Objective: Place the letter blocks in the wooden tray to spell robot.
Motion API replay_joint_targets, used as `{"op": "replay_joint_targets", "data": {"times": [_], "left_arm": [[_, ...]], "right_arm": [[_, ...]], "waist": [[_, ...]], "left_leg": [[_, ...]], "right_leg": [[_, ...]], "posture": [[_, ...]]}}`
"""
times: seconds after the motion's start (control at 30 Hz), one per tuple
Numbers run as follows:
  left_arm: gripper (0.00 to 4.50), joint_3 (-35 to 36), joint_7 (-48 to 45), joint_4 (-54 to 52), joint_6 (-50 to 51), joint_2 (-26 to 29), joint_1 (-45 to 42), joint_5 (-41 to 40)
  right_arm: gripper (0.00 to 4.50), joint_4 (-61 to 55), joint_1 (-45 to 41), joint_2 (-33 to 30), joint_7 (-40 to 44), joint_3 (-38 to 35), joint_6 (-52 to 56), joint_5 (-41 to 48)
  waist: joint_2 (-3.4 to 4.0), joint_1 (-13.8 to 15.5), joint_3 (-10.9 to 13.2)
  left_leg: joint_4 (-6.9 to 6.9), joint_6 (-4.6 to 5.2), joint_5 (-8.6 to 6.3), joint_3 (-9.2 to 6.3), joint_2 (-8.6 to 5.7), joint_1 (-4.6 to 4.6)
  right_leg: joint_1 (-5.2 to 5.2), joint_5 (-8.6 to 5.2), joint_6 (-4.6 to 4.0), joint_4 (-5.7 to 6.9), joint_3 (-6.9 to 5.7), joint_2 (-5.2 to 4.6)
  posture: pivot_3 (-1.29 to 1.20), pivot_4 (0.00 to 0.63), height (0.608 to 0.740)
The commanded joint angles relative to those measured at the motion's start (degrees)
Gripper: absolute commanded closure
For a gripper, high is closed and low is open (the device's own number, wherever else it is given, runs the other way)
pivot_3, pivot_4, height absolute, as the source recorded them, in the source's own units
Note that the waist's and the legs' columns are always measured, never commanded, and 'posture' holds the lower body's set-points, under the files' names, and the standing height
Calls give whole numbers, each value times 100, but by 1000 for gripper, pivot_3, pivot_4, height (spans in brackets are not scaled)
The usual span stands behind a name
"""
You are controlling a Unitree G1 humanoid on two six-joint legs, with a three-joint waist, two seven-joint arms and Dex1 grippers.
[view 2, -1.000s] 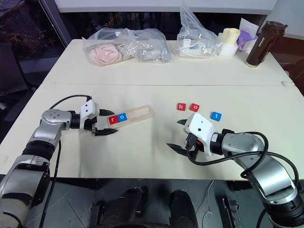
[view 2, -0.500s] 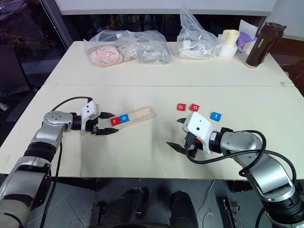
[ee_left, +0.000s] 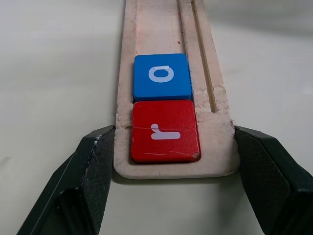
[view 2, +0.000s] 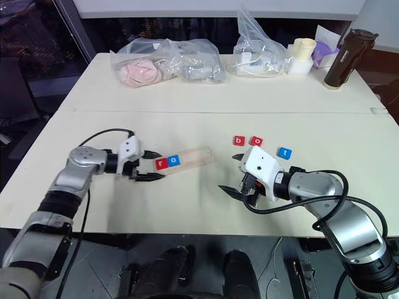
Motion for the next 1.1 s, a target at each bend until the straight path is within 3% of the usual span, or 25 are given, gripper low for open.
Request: {"op": "replay_joint_targets", "data": {"times": [0.03,0.97,1.03,1.07,1.1], "left_arm": [[1370,-233,-136,-446,179,-51,52,-38],[1370,-722,-95,-819,-89,-165,293,64],[304,-717,-69,-803,-77,-158,303,76],[25,-725,-42,-774,-103,-146,307,112],[25,-733,-22,-754,-125,-137,309,137]], "right_arm": [[0,-13,-114,-95,2,-176,-114,-45],[0,-131,11,-202,-115,-384,-40,-6],[0,-133,6,-193,-120,-377,-37,1],[0,-132,3,-189,-121,-372,-40,4],[0,-131,2,-188,-122,-369,-42,7]], "waist": [[-2,-12,1],[-1,-11,2],[-1,-12,2],[-1,-12,2],[-1,-12,2]], "left_leg": [[0,0,0,0,0,-1],[0,1,0,1,3,-5],[0,1,1,1,3,-4],[0,1,1,1,3,-4],[0,1,0,1,3,-4]], "right_leg": [[-2,0,0,0,0,1],[-9,0,-1,5,0,1],[-9,0,-1,5,0,1],[-9,0,-1,5,0,1],[-9,0,-1,5,0,1]], "posture": [[0,150,738],[0,150,738],[0,150,738],[0,150,738],[0,150,738]]}}
